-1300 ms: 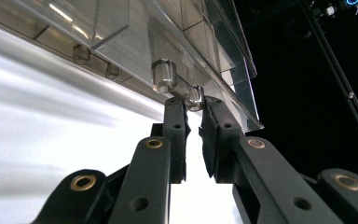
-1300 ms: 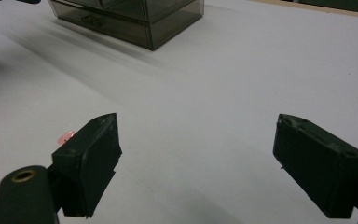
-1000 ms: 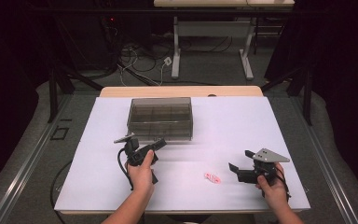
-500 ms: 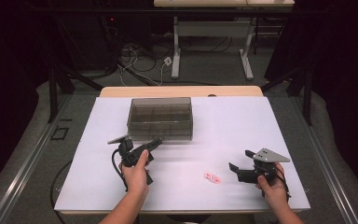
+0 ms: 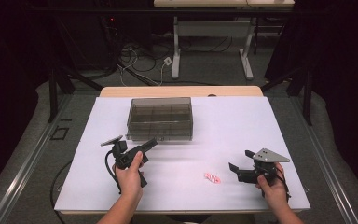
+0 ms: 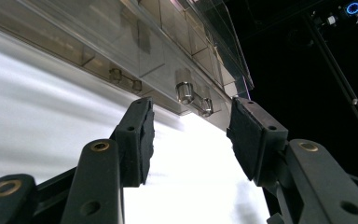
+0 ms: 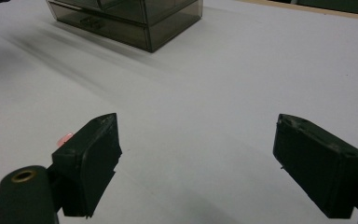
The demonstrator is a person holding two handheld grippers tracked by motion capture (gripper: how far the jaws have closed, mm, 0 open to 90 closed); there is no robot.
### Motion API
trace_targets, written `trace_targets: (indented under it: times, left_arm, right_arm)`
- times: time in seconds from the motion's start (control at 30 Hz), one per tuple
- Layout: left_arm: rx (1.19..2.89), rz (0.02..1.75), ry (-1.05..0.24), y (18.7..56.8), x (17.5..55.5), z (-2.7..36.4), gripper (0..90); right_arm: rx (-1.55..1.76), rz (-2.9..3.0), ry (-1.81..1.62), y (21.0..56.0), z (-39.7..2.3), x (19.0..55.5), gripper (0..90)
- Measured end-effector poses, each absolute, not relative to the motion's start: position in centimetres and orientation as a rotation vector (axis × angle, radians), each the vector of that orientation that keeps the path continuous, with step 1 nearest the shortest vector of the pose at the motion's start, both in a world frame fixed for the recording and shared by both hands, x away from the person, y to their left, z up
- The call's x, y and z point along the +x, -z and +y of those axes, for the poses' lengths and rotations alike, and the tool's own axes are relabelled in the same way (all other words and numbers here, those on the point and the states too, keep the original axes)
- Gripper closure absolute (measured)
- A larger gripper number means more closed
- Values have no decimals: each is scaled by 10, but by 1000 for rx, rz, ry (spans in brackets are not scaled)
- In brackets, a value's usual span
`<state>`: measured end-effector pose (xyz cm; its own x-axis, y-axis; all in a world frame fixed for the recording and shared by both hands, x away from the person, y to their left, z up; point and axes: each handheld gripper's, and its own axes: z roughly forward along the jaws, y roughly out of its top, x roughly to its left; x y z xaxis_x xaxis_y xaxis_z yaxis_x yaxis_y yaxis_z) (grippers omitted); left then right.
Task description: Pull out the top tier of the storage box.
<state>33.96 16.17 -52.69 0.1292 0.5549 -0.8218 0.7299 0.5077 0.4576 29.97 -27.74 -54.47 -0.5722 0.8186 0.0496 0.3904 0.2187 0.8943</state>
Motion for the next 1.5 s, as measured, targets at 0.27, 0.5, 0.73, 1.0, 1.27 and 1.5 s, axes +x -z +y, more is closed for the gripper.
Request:
trace_targets:
  times: [0.27,0.5,0.73,1.0,1.27,1.5]
  left_arm:
    - [1187,1523,130,520,336,165,484]
    - [1216,1518,113,515,335,170,464]
    - [1259,1514,77,510,336,174,442]
    - [1353,1496,5,504,337,177,404]
    - [1493,1484,-97,498,339,179,373]
    - [1579,1477,-162,493,340,182,348]
  right_arm:
    - [1117,2076,-1308,544,-278,299,142]
    - [1123,2069,-1312,544,-277,299,143]
    - [1124,2068,-1312,544,-277,299,143]
    - [1117,2067,-1311,544,-278,300,143]
    - [1119,2060,-1312,545,-278,300,143]
    - [1127,2058,-1311,545,-278,299,143]
